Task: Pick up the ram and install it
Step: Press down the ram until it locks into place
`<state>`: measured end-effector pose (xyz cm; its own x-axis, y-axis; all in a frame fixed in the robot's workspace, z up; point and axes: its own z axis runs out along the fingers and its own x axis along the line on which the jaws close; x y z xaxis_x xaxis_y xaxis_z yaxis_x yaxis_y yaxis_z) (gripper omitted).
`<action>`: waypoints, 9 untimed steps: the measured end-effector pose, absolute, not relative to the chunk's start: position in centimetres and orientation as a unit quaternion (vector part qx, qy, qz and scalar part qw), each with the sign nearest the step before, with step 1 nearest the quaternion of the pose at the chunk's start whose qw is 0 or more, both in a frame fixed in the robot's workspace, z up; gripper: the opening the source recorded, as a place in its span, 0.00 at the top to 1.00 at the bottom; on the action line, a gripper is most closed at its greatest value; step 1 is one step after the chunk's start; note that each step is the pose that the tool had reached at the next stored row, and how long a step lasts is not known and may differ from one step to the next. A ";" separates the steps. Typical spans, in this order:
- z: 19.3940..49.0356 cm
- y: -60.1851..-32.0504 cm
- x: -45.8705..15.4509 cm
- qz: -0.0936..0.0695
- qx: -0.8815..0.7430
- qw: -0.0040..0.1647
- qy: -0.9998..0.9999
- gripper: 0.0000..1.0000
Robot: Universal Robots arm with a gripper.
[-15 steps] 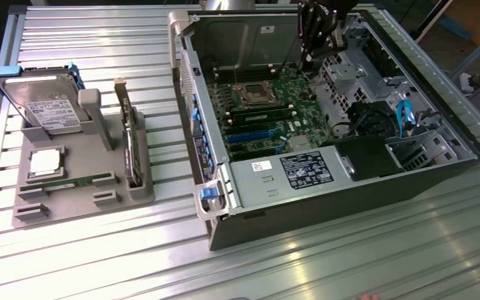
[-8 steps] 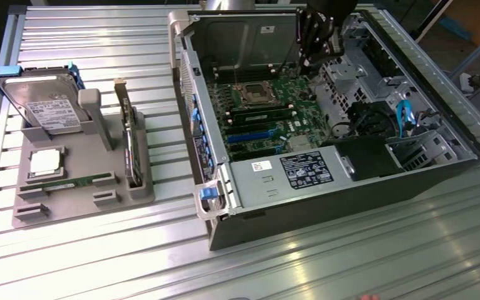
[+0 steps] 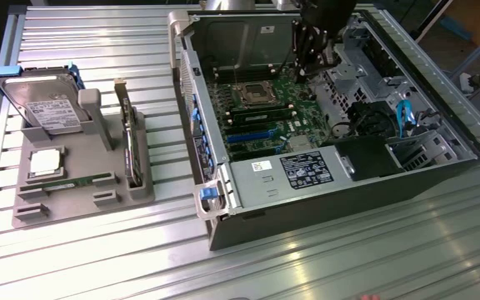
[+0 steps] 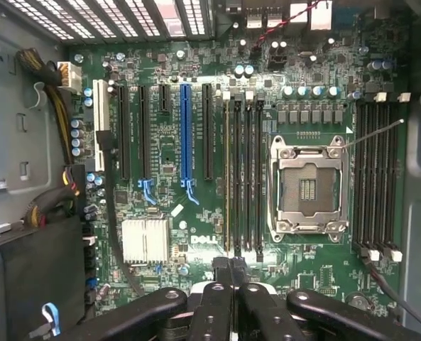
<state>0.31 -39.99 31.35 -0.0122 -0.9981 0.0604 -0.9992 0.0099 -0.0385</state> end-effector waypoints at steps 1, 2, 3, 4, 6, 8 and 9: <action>31.0 -40.0 0.3 0.035 0.703 0.008 -0.711 0.89; 30.7 -40.0 0.3 0.035 0.703 0.008 -0.711 0.89; 30.4 -40.0 0.3 0.035 0.703 0.008 -0.711 0.89; 30.2 -40.0 0.3 0.035 0.703 0.008 -0.711 0.89; 29.8 -40.0 0.3 0.035 0.703 0.008 -0.711 0.89; 29.3 -40.0 0.3 0.036 0.703 0.007 -0.711 0.89; 29.0 -40.0 0.3 0.036 0.703 0.007 -0.711 0.89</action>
